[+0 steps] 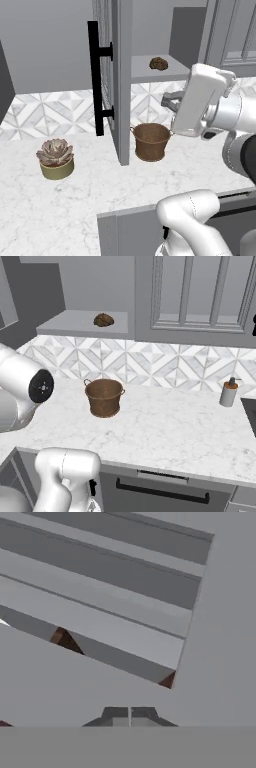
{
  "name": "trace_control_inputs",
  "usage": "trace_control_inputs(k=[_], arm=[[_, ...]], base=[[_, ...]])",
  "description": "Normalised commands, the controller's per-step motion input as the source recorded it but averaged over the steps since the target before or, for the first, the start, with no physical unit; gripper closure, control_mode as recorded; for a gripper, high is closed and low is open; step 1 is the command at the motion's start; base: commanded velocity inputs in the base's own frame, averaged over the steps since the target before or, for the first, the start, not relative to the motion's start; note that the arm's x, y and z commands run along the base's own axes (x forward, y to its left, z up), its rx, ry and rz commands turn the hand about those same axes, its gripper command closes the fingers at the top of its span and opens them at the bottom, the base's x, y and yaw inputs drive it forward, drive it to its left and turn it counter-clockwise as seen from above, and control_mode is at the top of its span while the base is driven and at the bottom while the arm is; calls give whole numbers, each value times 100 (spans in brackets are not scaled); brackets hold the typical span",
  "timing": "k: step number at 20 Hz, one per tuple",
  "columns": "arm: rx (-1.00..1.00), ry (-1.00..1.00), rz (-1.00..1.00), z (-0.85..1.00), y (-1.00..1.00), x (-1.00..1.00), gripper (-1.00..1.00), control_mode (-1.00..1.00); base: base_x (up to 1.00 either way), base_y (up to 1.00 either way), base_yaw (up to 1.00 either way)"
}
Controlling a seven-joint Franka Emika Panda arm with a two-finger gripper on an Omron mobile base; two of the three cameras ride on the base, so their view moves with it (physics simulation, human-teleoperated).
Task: Open the cabinet, pick up the bread from the cabinet and place it in the basket. Then move the basket to the dining counter.
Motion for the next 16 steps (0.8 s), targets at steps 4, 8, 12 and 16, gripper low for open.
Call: trace_control_inputs(k=[4,8,12,16], arm=[[-17,-3,-25,18,-99,0,100,-100],[-35,-9,-33,3,-64,1,100,-100],[-35,-11,-27,0,-51,10,100,-100],[-40,-7,-25,0,-36,15,100,-100]], base=[[0,0,0],[0,0,0],[0,0,0],[0,0,0]])
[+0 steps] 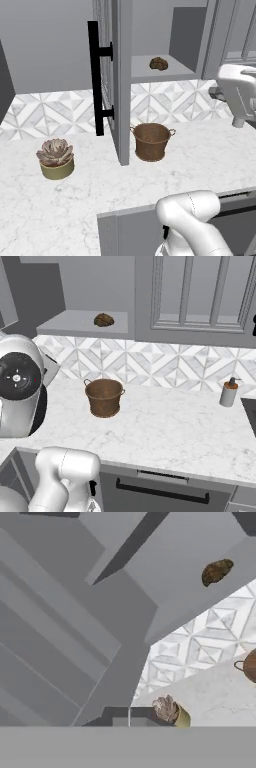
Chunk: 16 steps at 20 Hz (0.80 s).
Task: Open the cabinet, pick up the bread from the cabinet and place it in the basket. Then move the basket to the dining counter.
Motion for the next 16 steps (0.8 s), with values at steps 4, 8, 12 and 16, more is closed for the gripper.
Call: trace_control_inputs(k=[4,8,12,16], arm=[[-42,-1,-20,0,-36,8,100,-100],[-39,0,-15,0,-34,30,100,-100],[-32,-1,-9,0,-5,52,100,-100],[-17,-10,0,5,-4,42,100,-100]], base=[[0,0,0],[0,0,0],[0,0,0],[0,0,0]])
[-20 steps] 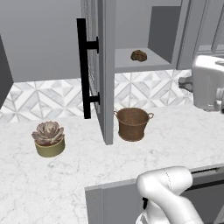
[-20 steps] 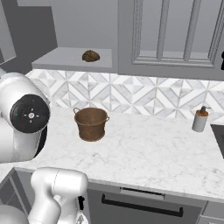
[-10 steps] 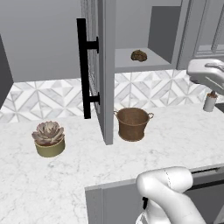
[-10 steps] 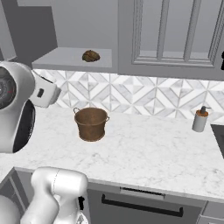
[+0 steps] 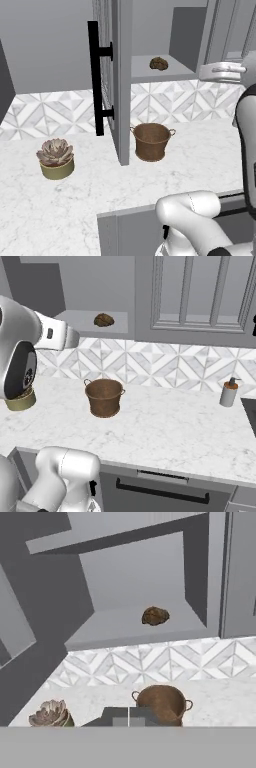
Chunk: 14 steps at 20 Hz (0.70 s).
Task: Open the cabinet, pick up the bread from the cabinet and place it in the basket. Then move the basket to the dining counter.
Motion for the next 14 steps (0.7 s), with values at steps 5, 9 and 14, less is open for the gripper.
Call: trace_control_inputs(k=[5,9,14], arm=[[-11,-8,-2,0,-14,46,-100,-100],[-11,-3,-17,0,9,50,-100,-100],[2,2,-10,1,-9,11,-100,-100]], base=[[0,0,0],[0,0,0],[0,0,0]])
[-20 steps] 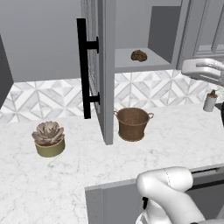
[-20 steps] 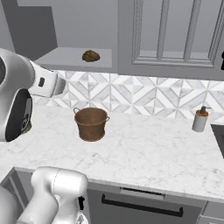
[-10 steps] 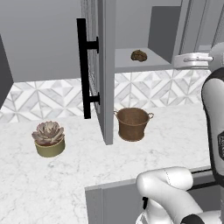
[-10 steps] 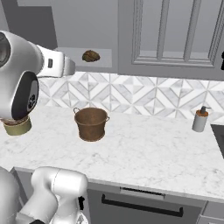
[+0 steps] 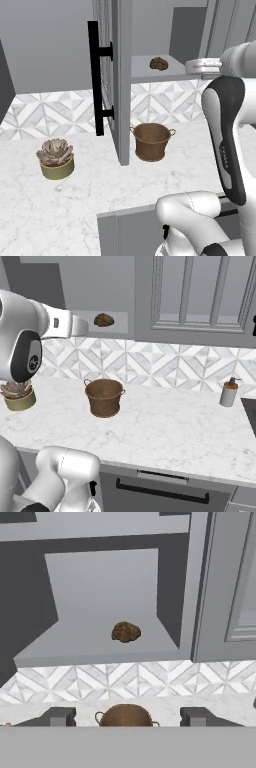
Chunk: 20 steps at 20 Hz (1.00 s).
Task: Open the cabinet, pick up the bread from the cabinet and place it in the basket. Then move the basket to the dining counter.
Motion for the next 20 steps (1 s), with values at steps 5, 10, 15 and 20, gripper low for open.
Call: trace_control_inputs(k=[5,10,15,20], arm=[[3,8,0,0,4,21,-100,-100],[0,21,0,0,4,59,-100,-100],[0,0,0,0,0,36,-100,-100],[0,0,-2,-11,10,50,-100,-100]], base=[[0,0,0],[0,0,0],[0,0,0],[0,0,0]])
